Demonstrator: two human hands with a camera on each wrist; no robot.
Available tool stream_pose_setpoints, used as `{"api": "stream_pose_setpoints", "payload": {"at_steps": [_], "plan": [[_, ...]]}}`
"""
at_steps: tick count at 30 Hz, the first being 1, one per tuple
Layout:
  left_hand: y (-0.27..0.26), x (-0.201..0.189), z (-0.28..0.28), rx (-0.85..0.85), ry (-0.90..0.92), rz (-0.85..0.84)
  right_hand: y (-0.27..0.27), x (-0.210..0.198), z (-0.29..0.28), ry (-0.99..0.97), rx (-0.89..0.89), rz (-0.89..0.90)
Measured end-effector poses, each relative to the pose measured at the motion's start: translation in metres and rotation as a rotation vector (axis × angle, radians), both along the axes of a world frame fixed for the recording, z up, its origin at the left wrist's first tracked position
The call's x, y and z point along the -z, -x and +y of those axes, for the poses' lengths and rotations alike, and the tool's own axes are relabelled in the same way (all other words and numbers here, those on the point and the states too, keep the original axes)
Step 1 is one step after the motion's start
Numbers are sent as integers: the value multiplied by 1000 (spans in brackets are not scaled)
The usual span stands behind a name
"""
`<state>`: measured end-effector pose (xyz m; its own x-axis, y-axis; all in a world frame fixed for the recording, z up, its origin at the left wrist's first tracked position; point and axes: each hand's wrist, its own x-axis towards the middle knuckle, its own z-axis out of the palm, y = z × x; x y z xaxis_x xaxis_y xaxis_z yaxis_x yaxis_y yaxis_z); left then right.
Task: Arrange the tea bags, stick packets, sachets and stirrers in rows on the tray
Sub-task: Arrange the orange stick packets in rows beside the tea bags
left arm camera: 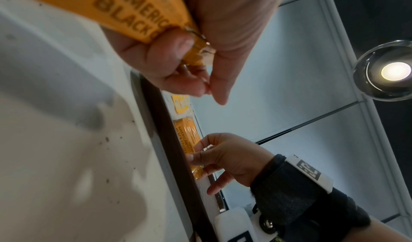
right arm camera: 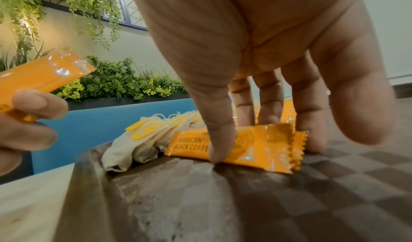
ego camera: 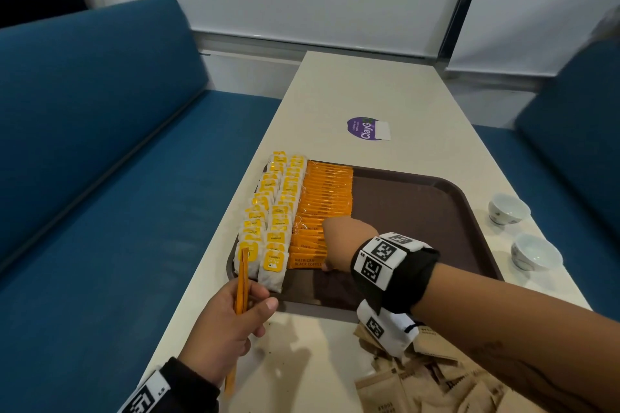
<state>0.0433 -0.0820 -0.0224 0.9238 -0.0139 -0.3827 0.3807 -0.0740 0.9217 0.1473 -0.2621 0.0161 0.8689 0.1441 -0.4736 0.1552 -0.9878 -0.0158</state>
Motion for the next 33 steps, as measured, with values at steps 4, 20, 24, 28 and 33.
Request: {"api": "stream_pose_setpoints", "payload": {"at_steps": [4, 20, 24, 28, 33], "plan": [[-1, 0, 1, 0, -1, -2, 1, -1, 1, 28, 0, -12], [-2, 0, 0, 16, 29, 12, 2, 1, -1, -149, 201, -24], [-3, -2, -4, 37, 47, 46, 3, 2, -4, -179, 221, -26], [-4, -4, -9, 57, 51, 54, 7, 2, -6, -146, 192, -50], [-5, -4, -10, 67, 37, 61, 9, -1, 2, -74, -35, -49]]}}
